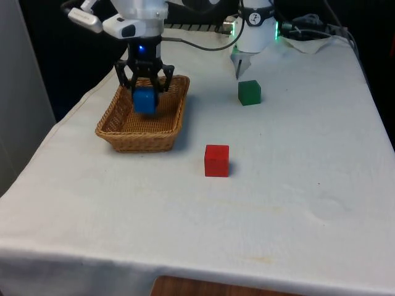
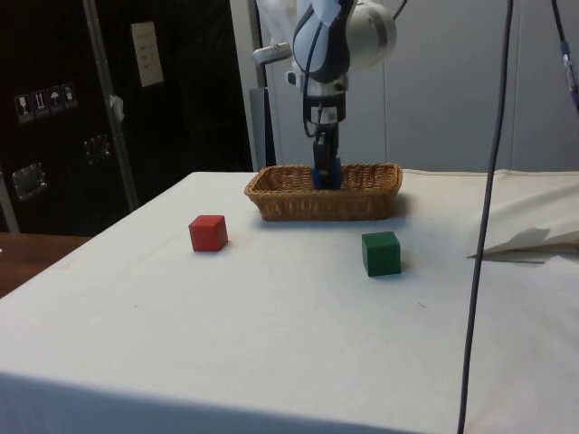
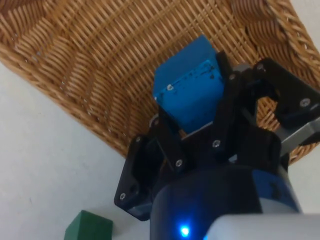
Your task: Pick up the blue cube and place it into the basket.
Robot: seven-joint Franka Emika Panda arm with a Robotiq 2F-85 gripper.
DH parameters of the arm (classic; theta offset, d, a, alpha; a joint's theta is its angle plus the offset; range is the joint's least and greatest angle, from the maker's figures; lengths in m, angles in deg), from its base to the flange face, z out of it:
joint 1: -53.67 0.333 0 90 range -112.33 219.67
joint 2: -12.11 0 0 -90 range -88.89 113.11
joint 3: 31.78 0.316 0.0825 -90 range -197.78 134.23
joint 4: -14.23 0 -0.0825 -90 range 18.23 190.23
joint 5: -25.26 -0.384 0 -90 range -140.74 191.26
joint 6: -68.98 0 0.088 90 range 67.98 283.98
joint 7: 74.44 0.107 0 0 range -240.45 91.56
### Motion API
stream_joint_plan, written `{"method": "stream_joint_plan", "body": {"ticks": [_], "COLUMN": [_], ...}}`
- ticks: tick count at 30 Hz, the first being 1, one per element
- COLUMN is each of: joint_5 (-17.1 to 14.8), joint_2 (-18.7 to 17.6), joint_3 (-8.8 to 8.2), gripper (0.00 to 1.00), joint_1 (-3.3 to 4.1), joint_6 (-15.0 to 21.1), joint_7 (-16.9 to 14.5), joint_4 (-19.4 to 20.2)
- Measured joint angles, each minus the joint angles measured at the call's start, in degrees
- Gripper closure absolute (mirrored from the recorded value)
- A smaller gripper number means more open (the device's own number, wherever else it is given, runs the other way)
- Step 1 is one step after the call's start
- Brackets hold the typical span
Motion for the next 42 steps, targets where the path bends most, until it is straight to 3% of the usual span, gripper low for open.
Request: {"method": "stream_joint_plan", "body": {"ticks": [15, 31, 33, 34, 36, 37, 39, 41, 42], "joint_5": [-5.84, -5.9, -5.9, -5.9, -5.9, -5.9, -5.9, -5.9, -5.9], "joint_2": [-2.58, -2.81, -2.81, -2.81, -2.81, -2.81, -2.81, -2.81, -2.81], "joint_3": [0.06, 0.06, 0.06, 0.06, 0.06, 0.06, 0.06, 0.06, 0.06], "gripper": [0.98, 0.97, 0.92, 0.83, 0.64, 0.44, 0.19, 0.02, 0.02], "joint_1": [-0.23, -0.23, -0.23, -0.23, -0.23, -0.23, -0.23, -0.23, -0.23], "joint_6": [-1.09, -1.15, -1.15, -1.15, -1.15, -1.15, -1.15, -1.15, -1.15], "joint_7": [-4.3, -4.3, -4.3, -4.3, -4.3, -4.3, -4.3, -4.3, -4.3], "joint_4": [-2.52, -2.52, -2.52, -2.52, -2.52, -2.52, -2.52, -2.52, -2.52]}}
